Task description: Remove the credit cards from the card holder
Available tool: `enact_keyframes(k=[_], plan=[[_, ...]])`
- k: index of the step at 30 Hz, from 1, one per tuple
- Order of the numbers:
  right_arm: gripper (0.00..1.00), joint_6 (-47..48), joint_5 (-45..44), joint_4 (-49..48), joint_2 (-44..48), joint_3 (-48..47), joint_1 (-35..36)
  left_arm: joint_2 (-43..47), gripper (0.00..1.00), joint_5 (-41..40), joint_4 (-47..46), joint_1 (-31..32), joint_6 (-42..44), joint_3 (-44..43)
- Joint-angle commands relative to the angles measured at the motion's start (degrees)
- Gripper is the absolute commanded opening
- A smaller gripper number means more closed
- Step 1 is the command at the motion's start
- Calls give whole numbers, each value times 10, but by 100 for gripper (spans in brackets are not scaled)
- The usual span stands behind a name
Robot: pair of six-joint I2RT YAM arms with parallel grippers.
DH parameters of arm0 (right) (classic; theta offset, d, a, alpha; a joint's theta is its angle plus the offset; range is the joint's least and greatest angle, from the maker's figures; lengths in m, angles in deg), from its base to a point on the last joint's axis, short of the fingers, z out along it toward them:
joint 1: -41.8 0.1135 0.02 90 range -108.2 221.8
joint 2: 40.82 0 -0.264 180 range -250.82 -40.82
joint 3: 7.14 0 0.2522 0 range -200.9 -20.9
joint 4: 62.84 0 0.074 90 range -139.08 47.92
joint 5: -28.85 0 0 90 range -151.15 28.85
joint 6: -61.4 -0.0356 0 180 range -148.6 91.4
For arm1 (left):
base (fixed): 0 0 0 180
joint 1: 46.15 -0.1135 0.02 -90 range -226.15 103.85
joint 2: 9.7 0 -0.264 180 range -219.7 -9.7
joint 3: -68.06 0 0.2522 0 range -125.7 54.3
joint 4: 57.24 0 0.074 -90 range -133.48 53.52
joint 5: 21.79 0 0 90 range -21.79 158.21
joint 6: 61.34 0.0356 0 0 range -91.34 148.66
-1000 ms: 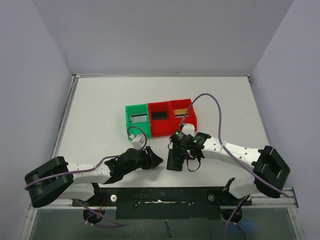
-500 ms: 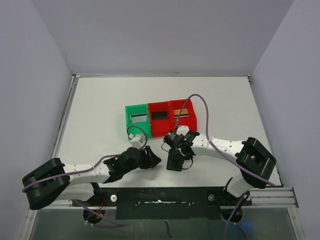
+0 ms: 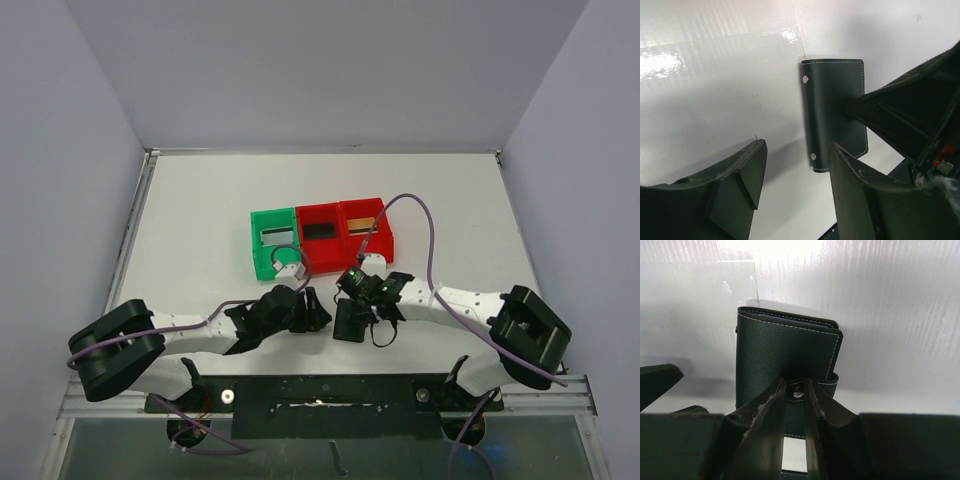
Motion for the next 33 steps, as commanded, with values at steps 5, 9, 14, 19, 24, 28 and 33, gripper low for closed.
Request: enact_keyframes(k=[5, 9, 14, 19, 24, 28, 33], plan=[[0, 3, 106, -151, 87, 109, -52, -64, 56, 26, 9, -2, 15, -78], [0, 6, 165, -206, 132, 163, -92, -96, 59, 26, 38, -2, 12, -106], [0, 17, 232, -258, 188, 211, -132, -135, 59, 43, 46, 7, 16, -129], [0, 14, 287, -291, 220, 245, -170, -182, 46, 67, 49, 9, 14, -143], [0, 10, 336, -325, 239, 271, -199, -194, 36, 104, -18, 9, -6, -116], [0, 39, 302, -231, 250, 238, -210, -191, 35, 81, 10, 9, -23, -117], [11, 56, 224, -101, 291, 197, -210, -177, 35, 56, 38, 7, -28, -113]])
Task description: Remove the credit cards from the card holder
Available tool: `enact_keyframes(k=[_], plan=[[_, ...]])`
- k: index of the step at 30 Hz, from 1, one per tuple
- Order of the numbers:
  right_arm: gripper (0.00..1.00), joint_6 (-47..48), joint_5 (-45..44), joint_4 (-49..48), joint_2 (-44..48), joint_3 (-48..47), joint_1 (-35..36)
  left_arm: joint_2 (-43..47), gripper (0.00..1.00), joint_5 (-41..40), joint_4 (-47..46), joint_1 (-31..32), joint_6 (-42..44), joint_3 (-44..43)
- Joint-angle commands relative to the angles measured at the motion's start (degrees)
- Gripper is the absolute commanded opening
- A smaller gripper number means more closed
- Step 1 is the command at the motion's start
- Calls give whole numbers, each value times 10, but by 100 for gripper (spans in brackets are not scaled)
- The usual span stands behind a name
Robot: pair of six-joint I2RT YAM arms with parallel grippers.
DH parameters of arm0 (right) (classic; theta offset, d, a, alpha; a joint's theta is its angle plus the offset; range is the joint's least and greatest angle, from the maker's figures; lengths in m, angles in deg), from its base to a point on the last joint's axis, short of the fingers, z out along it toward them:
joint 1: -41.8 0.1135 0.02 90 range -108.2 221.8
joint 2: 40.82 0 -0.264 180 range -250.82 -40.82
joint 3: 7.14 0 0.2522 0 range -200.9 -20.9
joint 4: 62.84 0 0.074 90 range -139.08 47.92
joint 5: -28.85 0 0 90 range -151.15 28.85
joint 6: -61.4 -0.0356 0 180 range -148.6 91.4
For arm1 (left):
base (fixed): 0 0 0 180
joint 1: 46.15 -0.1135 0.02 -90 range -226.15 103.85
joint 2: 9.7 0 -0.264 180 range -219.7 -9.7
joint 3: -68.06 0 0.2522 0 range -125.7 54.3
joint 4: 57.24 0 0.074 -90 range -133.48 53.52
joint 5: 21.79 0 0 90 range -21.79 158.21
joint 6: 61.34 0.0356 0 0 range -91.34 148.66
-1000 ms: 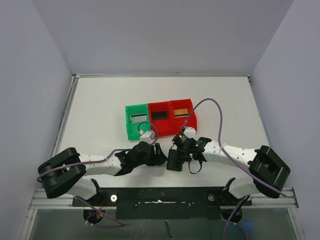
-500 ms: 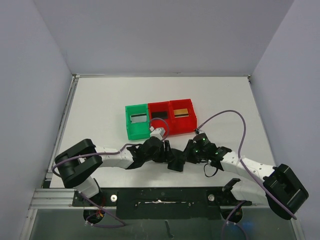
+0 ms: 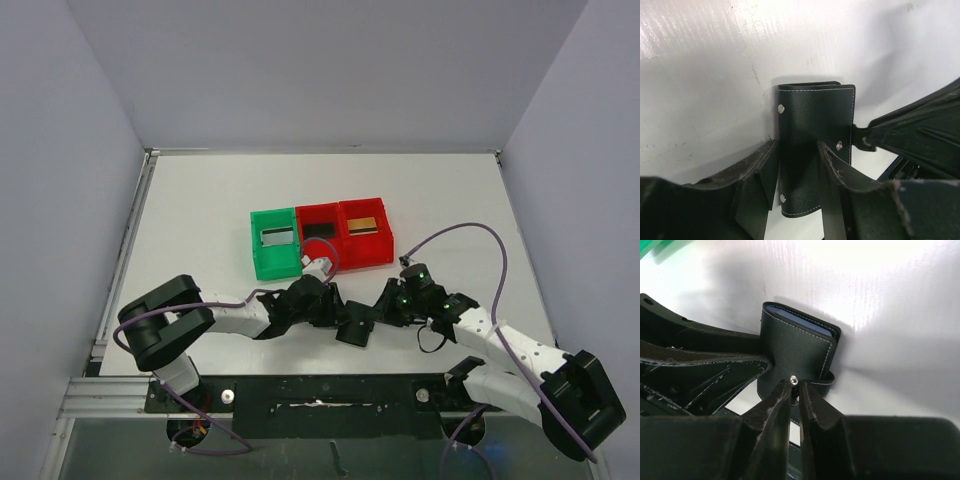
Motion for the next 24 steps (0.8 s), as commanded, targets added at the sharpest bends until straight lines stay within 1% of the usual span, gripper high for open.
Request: enact_keyframes(k=[1, 3, 4, 7, 8, 10, 13, 14, 16, 18, 20, 21, 22, 24], plan=[[14, 23, -63, 104, 47, -44, -3, 4, 35, -17, 60, 1, -3, 15], [21, 15, -78, 128, 64, -47, -2, 6, 35, -18, 70, 2, 1, 11], [28, 12, -85, 144, 70, -49, -2, 5, 35, -20, 78, 2, 3, 7], [38, 8, -117, 191, 84, -73, -3, 1, 36, -25, 94, 1, 6, -2], [48, 2, -128, 208, 89, -83, -3, 2, 36, -25, 90, 1, 6, -1], [61, -3, -138, 226, 103, -100, -3, 5, 36, -20, 79, 1, 6, 1], [90, -34, -145, 224, 127, -112, -3, 13, 36, -19, 79, 1, 6, 1], [94, -50, -153, 223, 132, -116, -3, 17, 37, -21, 81, 0, 6, 3], [99, -85, -189, 237, 140, -123, -4, 25, 38, -23, 81, -1, 6, 7], [98, -77, -221, 236, 148, -125, -3, 28, 40, -21, 78, -3, 6, 9], [98, -100, -272, 260, 158, -132, -3, 34, 40, -21, 78, -4, 6, 11], [98, -80, -266, 253, 163, -127, -3, 38, 41, -20, 76, -4, 5, 13], [98, -49, -242, 231, 167, -121, -3, 42, 41, -22, 72, -4, 4, 16], [98, -31, -203, 205, 164, -116, -3, 52, 42, -25, 67, -5, 3, 22]])
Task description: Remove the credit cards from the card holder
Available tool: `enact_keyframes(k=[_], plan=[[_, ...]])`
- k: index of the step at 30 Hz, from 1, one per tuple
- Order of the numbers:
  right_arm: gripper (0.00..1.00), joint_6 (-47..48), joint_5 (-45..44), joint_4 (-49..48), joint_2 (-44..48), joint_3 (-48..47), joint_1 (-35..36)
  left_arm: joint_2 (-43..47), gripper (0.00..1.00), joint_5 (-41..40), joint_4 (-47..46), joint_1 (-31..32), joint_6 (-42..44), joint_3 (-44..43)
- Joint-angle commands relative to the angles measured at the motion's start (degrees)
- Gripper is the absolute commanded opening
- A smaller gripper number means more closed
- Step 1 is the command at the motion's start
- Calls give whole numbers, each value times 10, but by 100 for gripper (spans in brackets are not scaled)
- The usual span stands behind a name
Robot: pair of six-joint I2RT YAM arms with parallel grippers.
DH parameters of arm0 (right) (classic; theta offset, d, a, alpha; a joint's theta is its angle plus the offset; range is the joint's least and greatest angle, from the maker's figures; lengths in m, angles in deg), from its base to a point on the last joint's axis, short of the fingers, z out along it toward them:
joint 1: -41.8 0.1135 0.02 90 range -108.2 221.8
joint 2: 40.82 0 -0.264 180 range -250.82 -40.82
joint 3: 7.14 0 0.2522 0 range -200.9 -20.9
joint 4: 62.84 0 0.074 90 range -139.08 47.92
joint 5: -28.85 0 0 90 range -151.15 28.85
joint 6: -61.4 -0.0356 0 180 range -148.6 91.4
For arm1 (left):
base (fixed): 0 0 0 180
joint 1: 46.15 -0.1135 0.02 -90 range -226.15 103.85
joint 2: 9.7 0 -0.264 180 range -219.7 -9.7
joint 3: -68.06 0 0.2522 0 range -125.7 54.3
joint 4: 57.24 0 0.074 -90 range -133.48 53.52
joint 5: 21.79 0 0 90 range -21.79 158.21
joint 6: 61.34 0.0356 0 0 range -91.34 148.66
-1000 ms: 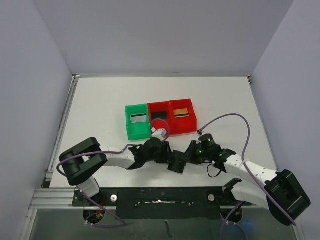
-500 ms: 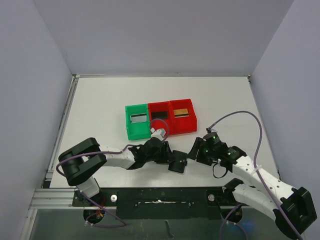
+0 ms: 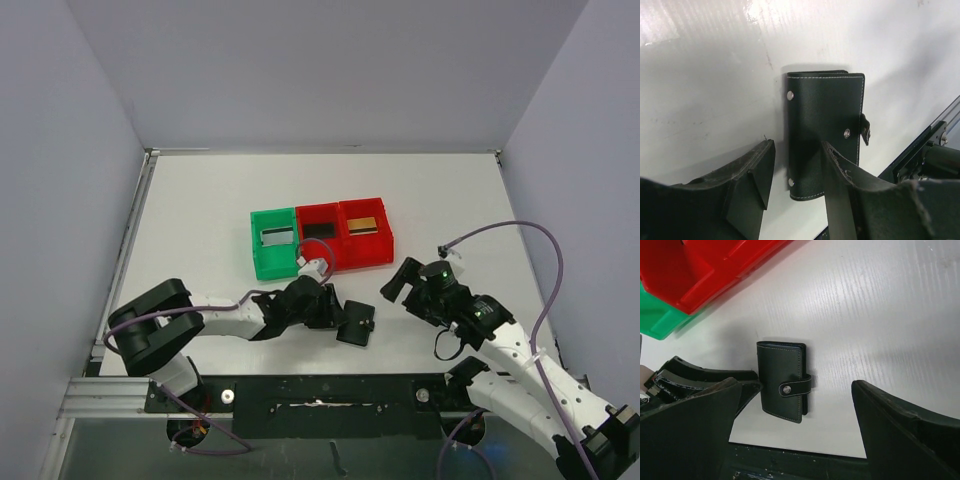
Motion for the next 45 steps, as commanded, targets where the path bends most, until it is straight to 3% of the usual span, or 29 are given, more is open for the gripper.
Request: enact_keyframes(k=[1, 6, 11, 13, 16, 25, 29, 34, 40, 45], plan=[[97, 29, 18, -45, 3, -8, -3, 28, 42, -18, 26, -4, 8, 19], [98, 29, 51, -68, -85, -17, 17, 58, 42, -44, 36, -6, 5, 34], [89, -27, -97, 47, -228, -121, 142, 99, 43, -79, 31, -9, -10, 72], [80, -57, -131, 90, -276, -154, 166, 118, 44, -91, 35, -10, -13, 82], [78, -78, -150, 114, -324, -178, 187, 141, 44, -110, 32, -14, -19, 100], [70, -52, -85, 17, -340, -148, 194, 193, 44, -126, 56, -23, -8, 105], [59, -45, -44, -38, -343, -112, 183, 195, 44, -122, 62, -25, -1, 97], [53, -39, -40, -41, -343, -104, 178, 196, 44, -114, 61, -25, -6, 95], [37, -13, -11, -70, -306, -63, 143, 193, 44, -107, 59, -25, -7, 93], [33, 36, 47, -113, -247, -15, 91, 178, 44, -98, 51, -25, -2, 87]])
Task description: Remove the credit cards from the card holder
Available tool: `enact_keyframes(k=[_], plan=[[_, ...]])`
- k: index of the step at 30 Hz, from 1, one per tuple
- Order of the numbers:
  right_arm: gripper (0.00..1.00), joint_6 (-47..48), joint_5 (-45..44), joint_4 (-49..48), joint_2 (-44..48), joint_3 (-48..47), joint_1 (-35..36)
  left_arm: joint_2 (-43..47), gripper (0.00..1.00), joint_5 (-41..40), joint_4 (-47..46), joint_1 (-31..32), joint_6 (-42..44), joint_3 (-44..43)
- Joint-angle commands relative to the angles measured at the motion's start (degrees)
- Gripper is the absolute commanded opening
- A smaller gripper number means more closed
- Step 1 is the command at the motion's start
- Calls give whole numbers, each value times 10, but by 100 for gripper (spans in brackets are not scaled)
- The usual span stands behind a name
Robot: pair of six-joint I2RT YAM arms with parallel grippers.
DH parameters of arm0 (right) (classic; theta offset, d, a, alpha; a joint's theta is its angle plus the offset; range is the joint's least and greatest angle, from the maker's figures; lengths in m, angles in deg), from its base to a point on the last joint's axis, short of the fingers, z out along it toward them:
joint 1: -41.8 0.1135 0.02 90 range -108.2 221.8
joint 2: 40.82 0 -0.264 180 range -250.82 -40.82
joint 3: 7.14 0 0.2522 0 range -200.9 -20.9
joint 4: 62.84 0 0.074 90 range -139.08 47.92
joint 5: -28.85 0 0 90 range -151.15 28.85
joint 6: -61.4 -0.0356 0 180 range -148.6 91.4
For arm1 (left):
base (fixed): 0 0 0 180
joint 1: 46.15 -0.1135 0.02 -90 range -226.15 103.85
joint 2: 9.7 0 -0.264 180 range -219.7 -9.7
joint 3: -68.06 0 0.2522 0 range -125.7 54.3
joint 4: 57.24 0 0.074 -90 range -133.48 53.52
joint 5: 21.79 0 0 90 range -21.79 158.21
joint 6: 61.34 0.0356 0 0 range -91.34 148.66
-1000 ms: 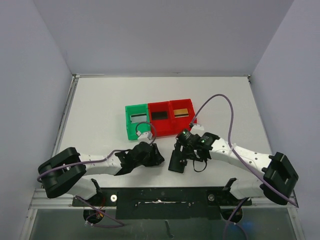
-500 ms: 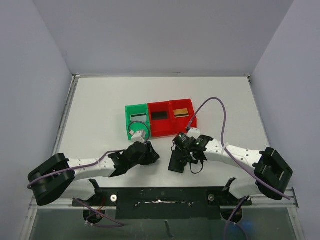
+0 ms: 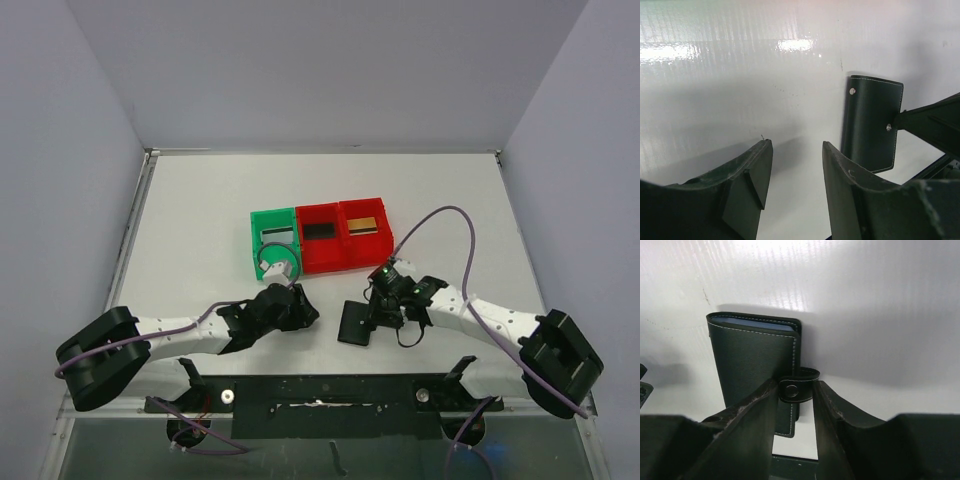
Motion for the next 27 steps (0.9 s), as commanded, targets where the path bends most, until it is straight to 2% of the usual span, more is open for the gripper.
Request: enact_keyframes(k=[1, 20, 24, 27], plan=[[32, 47, 45, -47, 61, 27, -36, -7, 44, 9, -21, -3, 7, -26], [31, 23, 36, -6, 123, 74, -54, -50, 44, 50, -28, 0, 43, -74], [31, 24, 40, -19, 133, 84, -62, -52, 44, 52, -23, 15, 40, -83], [27, 19, 57, -51, 133, 91, -75, -50, 44, 36, -21, 31, 42, -91]])
